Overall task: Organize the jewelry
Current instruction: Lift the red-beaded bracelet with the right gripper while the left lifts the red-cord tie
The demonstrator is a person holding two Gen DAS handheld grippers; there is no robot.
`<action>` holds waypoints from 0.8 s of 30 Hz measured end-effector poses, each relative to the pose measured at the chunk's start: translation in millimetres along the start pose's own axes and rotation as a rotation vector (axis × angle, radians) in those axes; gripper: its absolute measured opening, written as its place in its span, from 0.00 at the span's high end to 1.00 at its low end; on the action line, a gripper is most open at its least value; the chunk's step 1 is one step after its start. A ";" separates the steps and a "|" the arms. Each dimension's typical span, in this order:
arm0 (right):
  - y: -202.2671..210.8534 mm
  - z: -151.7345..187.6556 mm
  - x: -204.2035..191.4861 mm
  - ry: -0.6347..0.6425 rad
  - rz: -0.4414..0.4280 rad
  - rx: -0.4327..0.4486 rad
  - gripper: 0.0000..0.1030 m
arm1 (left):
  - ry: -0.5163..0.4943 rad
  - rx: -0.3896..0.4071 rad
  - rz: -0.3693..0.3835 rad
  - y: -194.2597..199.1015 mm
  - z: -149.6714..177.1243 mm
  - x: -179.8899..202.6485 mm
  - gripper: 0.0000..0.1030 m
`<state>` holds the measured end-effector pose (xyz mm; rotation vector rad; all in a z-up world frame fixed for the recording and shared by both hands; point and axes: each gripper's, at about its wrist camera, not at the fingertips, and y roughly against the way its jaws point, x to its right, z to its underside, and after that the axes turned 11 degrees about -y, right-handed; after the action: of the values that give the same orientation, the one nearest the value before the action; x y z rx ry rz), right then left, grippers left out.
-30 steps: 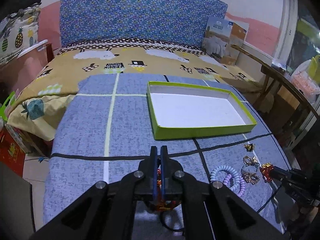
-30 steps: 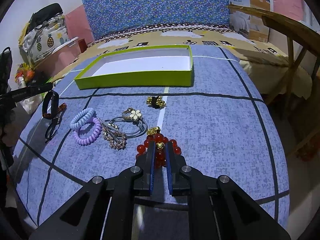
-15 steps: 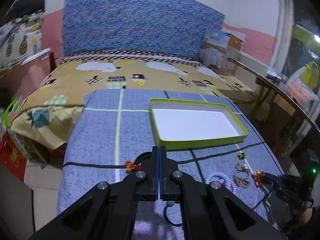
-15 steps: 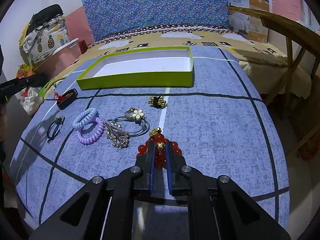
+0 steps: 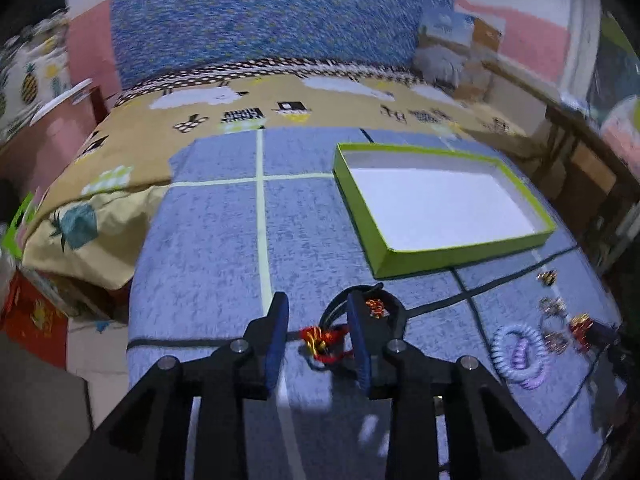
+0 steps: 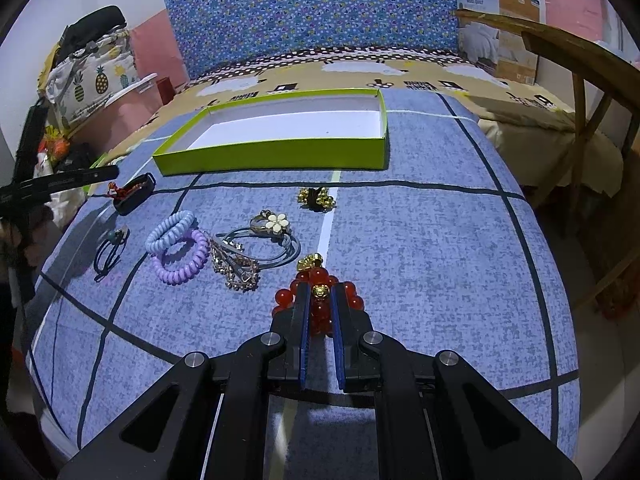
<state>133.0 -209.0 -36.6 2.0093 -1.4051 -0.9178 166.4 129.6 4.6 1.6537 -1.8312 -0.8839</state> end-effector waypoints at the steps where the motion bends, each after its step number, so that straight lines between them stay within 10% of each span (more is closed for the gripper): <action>1: -0.2 0.0 0.1 0.000 0.001 0.000 0.90 | -0.025 -0.012 0.008 -4.4 -1.9 2.2 0.69; 11: -2.0 -0.6 3.6 -0.003 0.003 -0.003 0.91 | -0.172 -0.101 -0.008 -26.8 -7.8 16.6 0.69; 15: -1.6 -0.8 3.3 -0.002 0.003 -0.003 0.90 | -0.182 -0.111 0.000 -26.7 -6.3 19.5 0.86; 24: -0.7 -1.0 2.3 -0.002 0.001 -0.001 0.91 | -0.082 -0.015 0.014 4.3 -2.1 14.6 0.92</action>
<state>134.8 -210.9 -37.0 2.0078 -1.4063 -0.9205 163.3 115.0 8.4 1.6151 -1.8843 -0.9702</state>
